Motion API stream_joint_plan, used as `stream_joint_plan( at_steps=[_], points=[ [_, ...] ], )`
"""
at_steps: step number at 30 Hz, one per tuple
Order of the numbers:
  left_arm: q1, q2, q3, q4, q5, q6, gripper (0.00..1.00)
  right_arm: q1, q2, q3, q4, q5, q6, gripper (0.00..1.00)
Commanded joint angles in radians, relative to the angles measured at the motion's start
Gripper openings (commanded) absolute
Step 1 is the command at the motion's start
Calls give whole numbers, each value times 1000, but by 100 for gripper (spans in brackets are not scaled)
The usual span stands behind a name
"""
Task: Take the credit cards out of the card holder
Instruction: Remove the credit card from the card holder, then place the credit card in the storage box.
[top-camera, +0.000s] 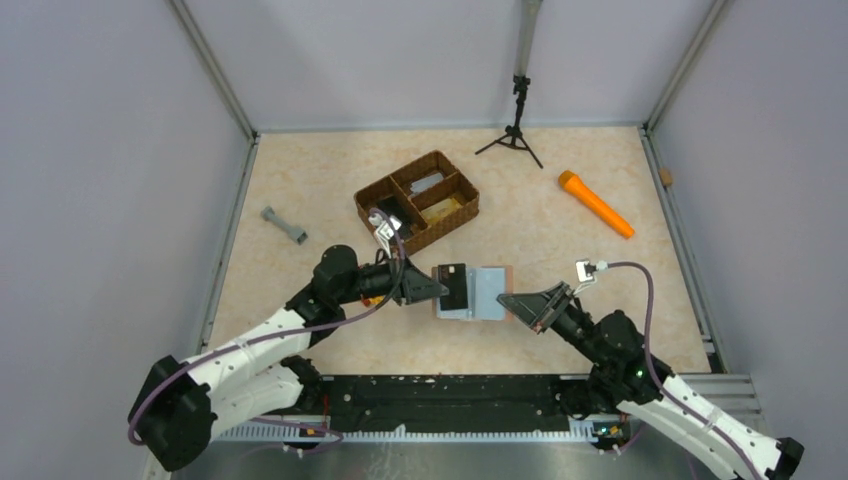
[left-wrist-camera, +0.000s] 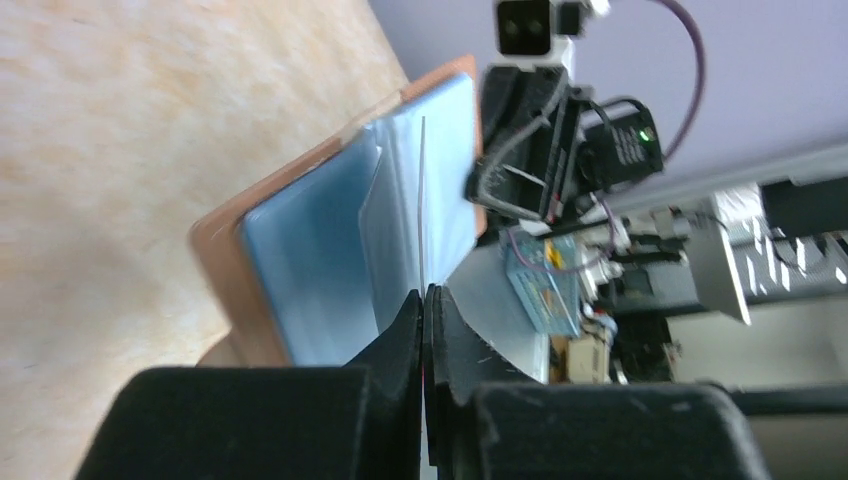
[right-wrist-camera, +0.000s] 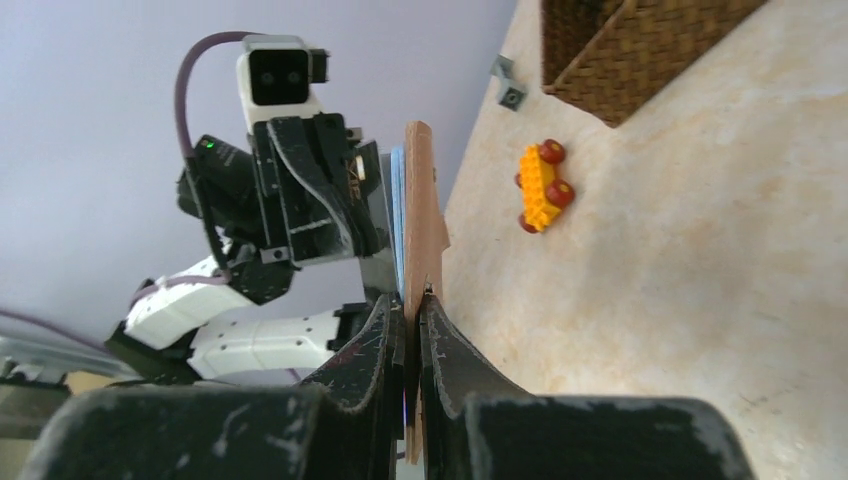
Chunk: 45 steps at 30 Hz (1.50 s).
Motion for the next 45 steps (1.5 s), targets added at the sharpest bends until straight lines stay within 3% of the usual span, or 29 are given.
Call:
stream_joint_plan(
  at_steps=[1,3,9,18,29,35,45],
  points=[
    [66,-86,38,-237,-111,131,0,3,-71,101,-201,117,-67,0],
    [76,-98,70,-386,-210,191,0,3,-79,134,-298,163,-97,0],
    [118,-58,188,-605,-400,323,0,2,-79,206,-470,253,-163,0],
    [225,130,375,-680,-544,395,0,2,-58,283,-555,367,-285,0],
    [408,460,603,-623,-384,388,0,2,7,207,-397,349,-344,0],
    [445,644,745,-693,-326,415,0,2,13,139,-327,349,-320,0],
    [474,768,798,-690,-325,389,0,2,24,121,-273,404,-377,0]
  ],
)
